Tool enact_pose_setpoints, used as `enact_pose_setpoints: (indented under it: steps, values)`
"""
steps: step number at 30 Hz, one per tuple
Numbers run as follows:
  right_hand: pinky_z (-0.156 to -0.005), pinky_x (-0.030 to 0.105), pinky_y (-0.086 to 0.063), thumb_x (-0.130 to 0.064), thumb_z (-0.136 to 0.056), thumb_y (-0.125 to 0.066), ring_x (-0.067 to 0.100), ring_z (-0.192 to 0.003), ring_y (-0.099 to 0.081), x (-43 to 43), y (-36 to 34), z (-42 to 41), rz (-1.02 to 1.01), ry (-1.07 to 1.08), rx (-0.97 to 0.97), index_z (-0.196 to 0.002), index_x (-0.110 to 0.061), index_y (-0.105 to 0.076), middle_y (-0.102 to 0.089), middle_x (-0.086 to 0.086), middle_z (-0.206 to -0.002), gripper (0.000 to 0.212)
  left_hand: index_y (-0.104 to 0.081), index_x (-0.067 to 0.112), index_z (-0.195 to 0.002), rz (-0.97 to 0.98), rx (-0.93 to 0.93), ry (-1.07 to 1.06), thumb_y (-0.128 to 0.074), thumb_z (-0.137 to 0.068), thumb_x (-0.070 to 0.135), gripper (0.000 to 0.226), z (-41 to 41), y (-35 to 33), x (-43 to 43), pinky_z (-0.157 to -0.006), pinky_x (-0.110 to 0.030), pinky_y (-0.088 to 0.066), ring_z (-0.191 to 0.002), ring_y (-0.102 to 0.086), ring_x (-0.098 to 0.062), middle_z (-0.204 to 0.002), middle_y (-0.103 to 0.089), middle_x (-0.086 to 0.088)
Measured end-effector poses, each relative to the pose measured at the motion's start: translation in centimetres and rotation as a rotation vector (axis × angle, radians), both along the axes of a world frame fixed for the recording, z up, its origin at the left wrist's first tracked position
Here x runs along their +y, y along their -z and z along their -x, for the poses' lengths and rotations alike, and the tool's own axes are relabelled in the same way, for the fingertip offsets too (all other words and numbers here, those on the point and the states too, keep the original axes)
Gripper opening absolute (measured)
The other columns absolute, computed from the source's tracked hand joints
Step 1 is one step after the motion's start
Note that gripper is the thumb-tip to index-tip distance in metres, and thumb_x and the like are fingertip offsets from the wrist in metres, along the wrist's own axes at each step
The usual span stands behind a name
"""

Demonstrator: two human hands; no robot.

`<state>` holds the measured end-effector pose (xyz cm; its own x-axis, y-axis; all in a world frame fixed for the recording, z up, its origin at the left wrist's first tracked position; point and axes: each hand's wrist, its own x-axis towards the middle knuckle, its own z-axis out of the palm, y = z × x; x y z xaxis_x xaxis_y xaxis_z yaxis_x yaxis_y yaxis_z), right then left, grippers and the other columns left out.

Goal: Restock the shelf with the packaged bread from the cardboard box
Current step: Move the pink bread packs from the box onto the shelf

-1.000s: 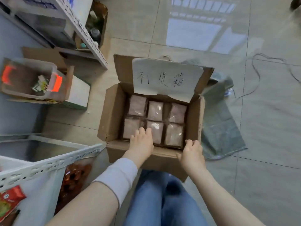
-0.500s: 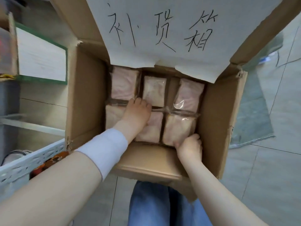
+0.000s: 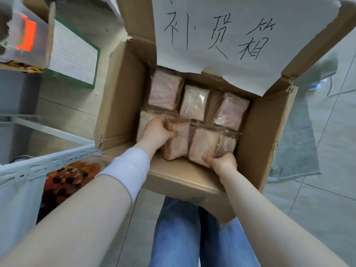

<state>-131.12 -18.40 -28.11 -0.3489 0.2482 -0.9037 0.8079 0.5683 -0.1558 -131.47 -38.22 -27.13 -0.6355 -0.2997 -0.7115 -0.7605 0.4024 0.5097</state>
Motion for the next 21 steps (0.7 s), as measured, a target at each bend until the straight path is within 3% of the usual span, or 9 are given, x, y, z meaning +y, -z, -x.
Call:
enact_pose_setpoints:
  steps: [2,5,7,11,15,18,21]
  values:
    - [-0.093,0.035,-0.044,-0.027,-0.066,-0.082,0.03,-0.111,-0.056,0.6,-1.3,0.0,-0.002,0.031,0.075,-0.116,-0.006,-0.051,-0.06,0.013,-0.118,0.062,-0.057,0.022,-0.112,-0.006,0.077,-0.141,-0.077,-0.071,0.019,0.045,-0.9,-1.5,-0.2,-0.073,-0.018,-0.041,-0.091,-0.056,-0.014,-0.096,-0.059,0.004]
    - [-0.097,0.033,-0.044,-0.026,-0.064,-0.084,0.027,-0.112,-0.057,1.9,-4.6,0.1,0.029,0.057,0.219,-0.121,-0.007,-0.051,-0.06,0.011,-0.122,0.068,-0.051,0.021,-0.112,-0.015,0.208,-0.364,-0.081,-0.066,0.018,0.055,-2.2,-5.3,-0.7,-0.083,-0.024,-0.044,-0.094,-0.057,-0.013,-0.105,-0.059,0.002]
    - [-0.097,0.035,-0.046,-0.027,-0.064,-0.084,0.024,-0.105,-0.06,2.6,-8.0,0.0,0.101,0.071,0.305,-0.122,-0.007,-0.055,-0.063,0.008,-0.118,0.068,-0.052,0.02,-0.105,-0.056,0.287,-0.482,-0.082,-0.065,0.019,0.05,-3.7,-9.0,-1.0,-0.086,-0.027,-0.046,-0.095,-0.059,-0.012,-0.103,-0.063,0.003]
    - [-0.083,0.032,-0.055,-0.027,-0.065,-0.082,0.016,-0.087,-0.067,3.3,-17.4,-2.2,0.325,0.03,0.425,-0.108,-0.012,-0.066,-0.069,-0.003,-0.093,0.049,-0.062,0.023,-0.096,-0.212,0.472,-0.7,-0.08,-0.067,0.011,0.036,-9.7,-19.2,-1.0,-0.079,-0.026,-0.051,-0.096,-0.062,-0.012,-0.094,-0.066,0.007]
    - [-0.067,0.024,-0.056,-0.027,-0.069,-0.079,0.015,-0.082,-0.072,2.3,-28.5,-6.6,0.563,-0.095,0.405,-0.113,-0.016,-0.064,-0.072,0.001,-0.098,0.048,-0.068,0.028,-0.088,-0.307,0.68,-0.878,-0.074,-0.07,0.008,0.028,-19.8,-31.7,-1.1,-0.071,-0.023,-0.054,-0.094,-0.066,-0.012,-0.093,-0.072,0.005]
    - [-0.072,0.027,-0.055,-0.028,-0.072,-0.075,0.014,-0.084,-0.07,-0.5,-36.4,-11.0,0.698,-0.269,0.394,-0.107,-0.022,-0.064,-0.072,-0.002,-0.097,0.037,-0.07,0.033,-0.081,-0.249,0.801,-0.966,-0.074,-0.063,0.017,0.024,-28.8,-40.4,-1.9,-0.061,-0.019,-0.053,-0.078,-0.068,-0.003,-0.081,-0.073,0.012]
    - [-0.063,0.019,-0.056,-0.024,-0.075,-0.073,0.008,-0.074,-0.071,-4.8,-43.4,-16.5,0.858,-0.457,0.397,-0.096,-0.025,-0.065,-0.072,-0.006,-0.088,0.023,-0.058,0.02,-0.082,-0.065,0.902,-1.12,-0.07,-0.073,0.006,0.02,-38.1,-47.9,-3.4,-0.059,-0.019,-0.053,-0.071,-0.067,-0.004,-0.076,-0.07,0.01]
